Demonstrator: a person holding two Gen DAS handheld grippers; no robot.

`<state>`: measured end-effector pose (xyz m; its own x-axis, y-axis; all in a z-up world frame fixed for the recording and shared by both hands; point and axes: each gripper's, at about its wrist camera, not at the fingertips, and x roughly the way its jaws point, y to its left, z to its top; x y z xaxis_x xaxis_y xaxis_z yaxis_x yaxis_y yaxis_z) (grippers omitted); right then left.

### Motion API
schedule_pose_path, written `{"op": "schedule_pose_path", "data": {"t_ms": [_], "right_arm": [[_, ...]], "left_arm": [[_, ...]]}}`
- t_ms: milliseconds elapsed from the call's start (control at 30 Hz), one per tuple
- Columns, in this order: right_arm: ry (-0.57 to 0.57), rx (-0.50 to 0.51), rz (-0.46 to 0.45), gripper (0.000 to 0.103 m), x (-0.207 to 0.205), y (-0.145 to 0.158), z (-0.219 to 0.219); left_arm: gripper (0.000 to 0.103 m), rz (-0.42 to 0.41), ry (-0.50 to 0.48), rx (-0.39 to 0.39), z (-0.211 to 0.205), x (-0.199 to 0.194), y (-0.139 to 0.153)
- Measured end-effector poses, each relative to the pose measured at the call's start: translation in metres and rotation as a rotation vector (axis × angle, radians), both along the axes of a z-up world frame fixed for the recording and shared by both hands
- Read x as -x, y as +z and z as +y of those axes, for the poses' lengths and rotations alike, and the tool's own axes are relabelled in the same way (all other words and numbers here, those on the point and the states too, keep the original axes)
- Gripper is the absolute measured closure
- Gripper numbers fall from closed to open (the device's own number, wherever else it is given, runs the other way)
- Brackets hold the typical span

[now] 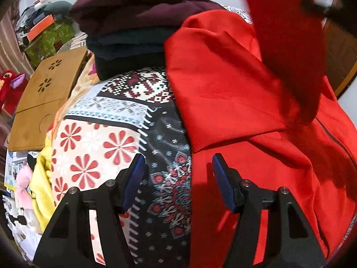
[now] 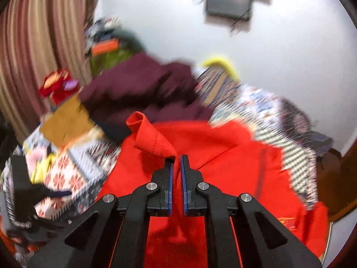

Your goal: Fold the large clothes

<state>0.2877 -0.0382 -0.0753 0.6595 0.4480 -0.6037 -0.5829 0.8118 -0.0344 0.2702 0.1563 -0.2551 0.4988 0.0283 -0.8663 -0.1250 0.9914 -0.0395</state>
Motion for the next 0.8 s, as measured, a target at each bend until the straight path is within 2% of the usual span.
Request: {"op": "schedule_pose_path", "data": {"t_ms": [167, 367, 567, 700, 800], "right_arm": [[-0.114, -0.031, -0.074, 0.098, -0.009, 0.024, -0.043], [-0.248, -0.059, -0.046, 0.099, -0.026, 0.02, -0.1], [-0.319, 0.027, 0.053, 0.099, -0.033, -0.026, -0.13], [-0.347, 0.076, 0.139, 0.099, -0.034, -0.06, -0.144], [-0.372, 0.074, 0.217, 0.099, -0.036, -0.083, -0.162]], "left_arm": [[0.041, 0.026, -0.002, -0.006, -0.009, -0.015, -0.008], [0.041, 0.035, 0.033, -0.024, -0.011, -0.023, -0.015], [0.041, 0.003, 0.085, -0.078, -0.006, -0.025, -0.01], [0.041, -0.001, 0.101, -0.08, -0.003, -0.024, -0.008], [0.041, 0.003, 0.105, -0.081, -0.002, -0.024, -0.009]]}}
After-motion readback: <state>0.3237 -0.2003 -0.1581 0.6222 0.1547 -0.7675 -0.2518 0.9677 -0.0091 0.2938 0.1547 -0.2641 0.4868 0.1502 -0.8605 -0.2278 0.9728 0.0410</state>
